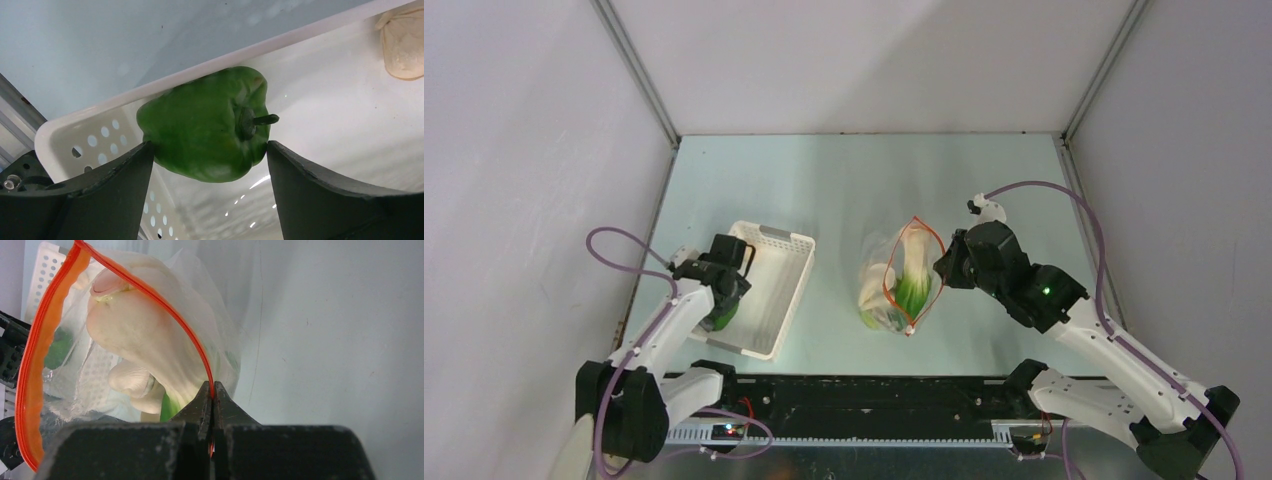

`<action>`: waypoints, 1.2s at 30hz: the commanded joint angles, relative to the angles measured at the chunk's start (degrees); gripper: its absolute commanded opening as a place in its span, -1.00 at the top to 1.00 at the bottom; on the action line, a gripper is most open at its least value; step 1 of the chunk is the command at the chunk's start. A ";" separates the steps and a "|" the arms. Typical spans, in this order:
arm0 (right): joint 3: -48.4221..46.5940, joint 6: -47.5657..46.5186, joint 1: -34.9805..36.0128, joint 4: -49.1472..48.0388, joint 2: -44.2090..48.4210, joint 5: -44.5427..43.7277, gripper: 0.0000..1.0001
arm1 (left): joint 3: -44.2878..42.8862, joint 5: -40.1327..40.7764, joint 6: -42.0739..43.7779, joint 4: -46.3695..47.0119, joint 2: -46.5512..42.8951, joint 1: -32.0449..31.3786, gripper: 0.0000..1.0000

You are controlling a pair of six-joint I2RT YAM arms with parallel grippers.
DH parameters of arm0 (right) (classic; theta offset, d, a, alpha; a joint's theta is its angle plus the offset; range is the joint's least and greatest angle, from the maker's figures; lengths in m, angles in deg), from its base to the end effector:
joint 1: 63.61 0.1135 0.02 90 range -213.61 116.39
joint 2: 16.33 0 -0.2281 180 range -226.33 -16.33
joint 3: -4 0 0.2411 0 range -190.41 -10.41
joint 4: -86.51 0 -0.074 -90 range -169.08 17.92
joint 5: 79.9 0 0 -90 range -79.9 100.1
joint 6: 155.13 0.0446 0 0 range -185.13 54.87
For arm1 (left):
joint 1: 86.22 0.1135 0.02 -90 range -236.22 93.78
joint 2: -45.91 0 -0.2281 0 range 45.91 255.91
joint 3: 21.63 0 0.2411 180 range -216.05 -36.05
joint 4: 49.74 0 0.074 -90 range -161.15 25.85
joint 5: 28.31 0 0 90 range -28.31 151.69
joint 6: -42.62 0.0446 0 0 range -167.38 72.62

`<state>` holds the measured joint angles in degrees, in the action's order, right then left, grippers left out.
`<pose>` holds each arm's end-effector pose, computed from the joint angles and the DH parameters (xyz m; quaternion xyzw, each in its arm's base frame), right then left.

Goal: Place the food in the zip-top bag and seal the zipper
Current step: Pick up the fake vegetable from the bin.

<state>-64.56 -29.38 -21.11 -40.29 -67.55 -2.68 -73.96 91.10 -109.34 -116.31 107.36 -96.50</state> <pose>0.1560 0.1295 0.2943 -0.0015 0.8864 0.2085 0.4134 0.1780 -0.0100 0.1663 -0.4468 0.8500 0.1324 0.2458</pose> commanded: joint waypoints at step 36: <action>-2.98 -1.29 -0.48 -2.30 -1.36 -0.87 1.00 | -9.88 -30.81 16.26 15.89 -23.13 -4.18 1.00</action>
<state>-64.56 -29.80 -21.38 -40.27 -68.12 -3.00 -78.26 70.33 -98.49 -111.37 87.05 -97.75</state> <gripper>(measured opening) 0.010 0.577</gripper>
